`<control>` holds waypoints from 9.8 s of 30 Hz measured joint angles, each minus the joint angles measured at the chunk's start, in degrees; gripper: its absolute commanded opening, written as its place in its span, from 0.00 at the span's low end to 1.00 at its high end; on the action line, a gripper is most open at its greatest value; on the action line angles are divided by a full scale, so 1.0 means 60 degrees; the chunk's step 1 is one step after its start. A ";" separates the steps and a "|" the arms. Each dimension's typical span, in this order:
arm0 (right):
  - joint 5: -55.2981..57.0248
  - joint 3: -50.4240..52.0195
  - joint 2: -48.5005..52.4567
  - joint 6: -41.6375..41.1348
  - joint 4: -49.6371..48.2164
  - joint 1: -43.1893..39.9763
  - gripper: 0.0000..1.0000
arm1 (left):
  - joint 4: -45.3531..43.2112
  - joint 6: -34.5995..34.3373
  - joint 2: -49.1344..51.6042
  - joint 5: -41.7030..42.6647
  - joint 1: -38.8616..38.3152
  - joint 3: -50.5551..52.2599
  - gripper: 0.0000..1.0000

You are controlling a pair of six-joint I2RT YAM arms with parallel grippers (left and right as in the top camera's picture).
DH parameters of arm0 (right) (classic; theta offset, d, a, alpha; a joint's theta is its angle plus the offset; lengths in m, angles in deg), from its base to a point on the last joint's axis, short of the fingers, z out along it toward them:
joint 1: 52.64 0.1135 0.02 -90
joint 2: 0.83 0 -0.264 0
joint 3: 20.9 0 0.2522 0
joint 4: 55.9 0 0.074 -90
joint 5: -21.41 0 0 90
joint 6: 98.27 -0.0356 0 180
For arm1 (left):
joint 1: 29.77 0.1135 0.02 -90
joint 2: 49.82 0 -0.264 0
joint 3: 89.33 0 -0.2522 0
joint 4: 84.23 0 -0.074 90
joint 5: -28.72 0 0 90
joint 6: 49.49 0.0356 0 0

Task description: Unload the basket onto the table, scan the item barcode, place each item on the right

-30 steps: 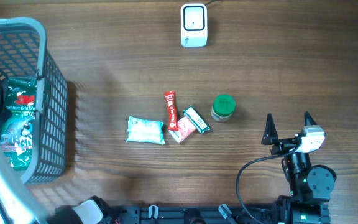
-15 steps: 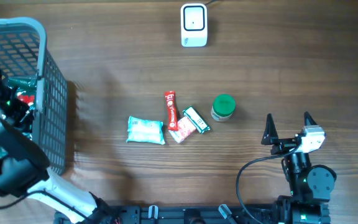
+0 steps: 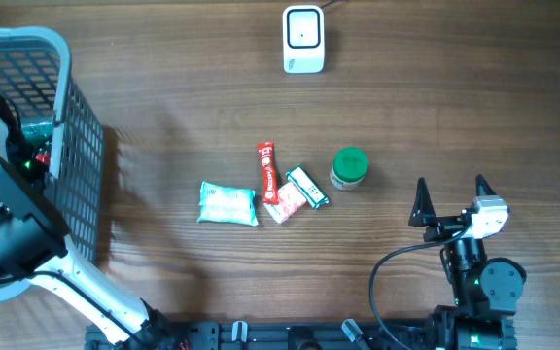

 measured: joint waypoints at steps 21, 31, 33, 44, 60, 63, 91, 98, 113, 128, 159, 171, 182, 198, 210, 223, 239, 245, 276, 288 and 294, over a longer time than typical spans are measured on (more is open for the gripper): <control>0.0000 0.0000 0.0000 0.0000 0.0000 0.0000 1.00 | 0.0492 0.3858 -0.8604 0.0506 -0.0295 -0.2237 0.04; 0.0000 0.0000 0.0000 0.0000 -0.0004 0.0000 1.00 | 0.1464 0.7184 -0.9216 0.0929 -0.5282 -0.2226 0.04; 0.0000 0.0000 0.0000 0.0000 0.0000 0.0000 1.00 | 0.1457 0.8524 -0.8488 0.0973 -0.6517 -0.2193 0.04; 0.0000 0.0000 0.0000 0.0000 -0.0004 0.0000 1.00 | 0.2033 1.2936 -0.4710 0.0739 -0.9293 -0.2051 0.04; 0.0000 0.0000 0.0000 0.0000 -0.0004 0.0000 1.00 | 0.1388 0.2262 -0.3614 0.0324 -0.9307 0.2790 0.19; 0.0000 0.0000 0.0000 0.0000 -0.0004 0.0000 1.00 | 0.1009 0.0007 -0.3614 0.0317 -0.9307 0.2871 0.11; 0.0000 0.0000 0.0000 0.0000 -0.0004 0.0000 1.00 | -0.1071 0.0594 -0.3337 0.1439 -0.7267 0.3850 1.00; 0.0000 0.0000 0.0000 0.0000 -0.0004 0.0000 1.00 | -0.1599 0.3289 -0.5144 0.1246 -0.7267 0.3402 1.00; 0.0000 0.0000 0.0000 0.0000 -0.0004 0.0000 1.00 | -0.8076 1.2458 -1.1180 -0.2703 -0.9949 0.3016 1.00; 0.0000 0.0000 0.0000 0.0000 0.0000 0.0000 1.00 | -0.9420 2.0097 -1.2477 -0.3829 -1.0316 0.3002 1.00; -0.1388 0.0000 0.0109 -0.5442 -0.0164 0.0000 1.00 | -0.8021 1.7726 -1.6200 0.1348 -0.5756 0.3005 1.00; -0.4965 0.0000 0.0146 -1.0582 -0.0448 0.0000 1.00 | -0.7868 1.7613 -1.8586 0.2561 -0.5439 0.2994 1.00; -0.5869 -0.0940 0.0171 -0.9643 0.1880 0.0000 0.99 | -0.7898 1.7613 -1.9438 0.2543 -0.5446 0.2994 1.00; -0.4215 -0.7071 0.5158 -0.5482 0.8608 0.0000 1.00 | -0.8229 1.7609 -2.0556 0.1606 -0.5435 0.3370 1.00; -0.3574 -0.9340 0.6513 -0.4936 1.0561 0.0000 0.99 | -0.6870 1.7322 -2.0575 0.0984 -0.5428 0.3614 1.00; -0.1851 -0.9712 1.0335 -0.7136 1.1708 0.0393 0.99 | -0.6849 1.7588 -2.0571 0.3683 -0.5428 0.7661 1.00; -0.1854 -1.0590 1.4542 -1.6520 0.8528 0.3512 1.00 | -0.5708 1.7580 -2.0575 0.4626 -0.5431 0.9624 1.00; -0.1727 -1.0590 1.5180 -1.7547 0.8069 0.3687 0.99 | -0.5435 1.7577 -2.0571 0.4652 -0.5428 0.9639 1.00; -0.0852 -1.0775 1.7067 -1.1912 0.6317 0.3621 0.57 | -0.4568 1.7577 -2.0571 0.3515 -0.5428 1.0812 1.00; -0.0255 -1.1202 1.7081 -0.4302 0.9009 0.2918 0.69 | -0.5697 1.7577 -2.0571 0.3694 -0.5431 1.1030 1.00; -0.0193 -1.1220 1.7121 -0.3428 0.9486 0.2918 0.99 | -0.6652 1.7580 -2.0571 0.4237 -0.5431 1.1781 1.00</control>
